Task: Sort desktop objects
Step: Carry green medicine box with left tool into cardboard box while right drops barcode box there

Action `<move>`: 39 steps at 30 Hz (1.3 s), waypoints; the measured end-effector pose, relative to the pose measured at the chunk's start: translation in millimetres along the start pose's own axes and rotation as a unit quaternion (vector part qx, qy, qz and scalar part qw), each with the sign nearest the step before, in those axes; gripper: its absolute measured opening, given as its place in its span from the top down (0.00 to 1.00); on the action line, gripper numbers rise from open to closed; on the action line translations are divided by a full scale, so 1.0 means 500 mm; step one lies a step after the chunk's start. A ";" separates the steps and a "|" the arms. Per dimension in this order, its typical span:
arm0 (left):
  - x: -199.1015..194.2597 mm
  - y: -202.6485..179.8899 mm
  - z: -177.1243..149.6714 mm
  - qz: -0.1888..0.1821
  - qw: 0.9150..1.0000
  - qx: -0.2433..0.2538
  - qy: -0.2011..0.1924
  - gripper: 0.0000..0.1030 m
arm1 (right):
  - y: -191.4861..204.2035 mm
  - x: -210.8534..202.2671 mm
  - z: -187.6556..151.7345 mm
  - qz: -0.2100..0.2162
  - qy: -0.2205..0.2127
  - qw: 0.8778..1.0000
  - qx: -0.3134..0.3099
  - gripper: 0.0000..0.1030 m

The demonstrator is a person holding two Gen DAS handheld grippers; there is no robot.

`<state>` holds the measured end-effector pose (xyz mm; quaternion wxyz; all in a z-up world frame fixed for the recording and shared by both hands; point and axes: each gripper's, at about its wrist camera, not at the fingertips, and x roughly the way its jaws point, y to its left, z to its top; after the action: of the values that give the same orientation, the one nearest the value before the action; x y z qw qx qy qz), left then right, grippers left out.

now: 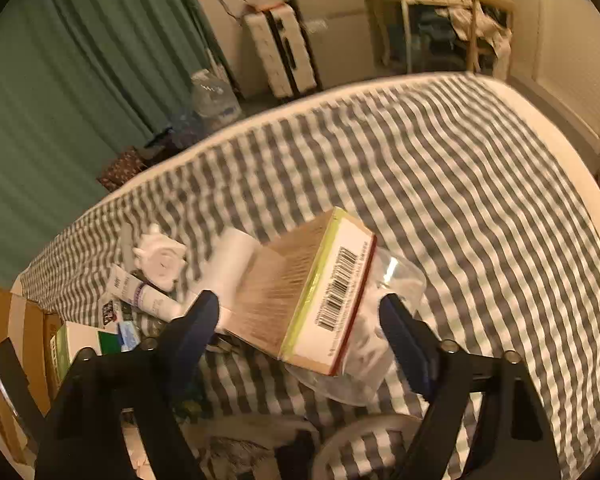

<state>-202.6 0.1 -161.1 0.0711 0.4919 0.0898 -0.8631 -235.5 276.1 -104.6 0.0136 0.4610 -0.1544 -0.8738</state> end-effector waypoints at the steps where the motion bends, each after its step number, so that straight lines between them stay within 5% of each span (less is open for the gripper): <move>1: -0.001 0.001 0.001 -0.008 1.000 -0.001 -0.002 0.17 | 0.011 -0.003 -0.003 0.010 -0.004 1.000 -0.007 0.34; 6: -0.002 0.008 0.010 -0.034 0.999 -0.001 -0.004 0.21 | 0.041 0.031 -0.013 0.031 0.018 0.999 -0.020 0.64; 9: -0.011 0.021 0.015 -0.040 0.999 0.001 -0.004 0.23 | 0.035 0.039 -0.005 0.035 0.012 0.999 -0.015 0.67; 22: -0.195 0.075 0.005 -0.040 0.997 0.009 -0.058 0.23 | 0.064 -0.174 -0.048 -0.007 -0.045 0.995 -0.088 0.70; 31: -0.388 0.124 0.025 -0.056 0.991 0.007 -0.121 0.23 | 0.160 -0.370 -0.110 0.050 -0.080 0.987 -0.130 0.72; 39: -0.551 0.228 0.109 -0.056 0.982 0.015 -0.180 0.23 | 0.368 -0.497 -0.148 0.125 -0.112 0.964 -0.208 0.72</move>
<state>-84.7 -113.6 94.2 0.0307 0.3237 0.0903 -0.9413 -54.4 122.9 107.6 0.2009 0.3242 -0.0262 -0.9241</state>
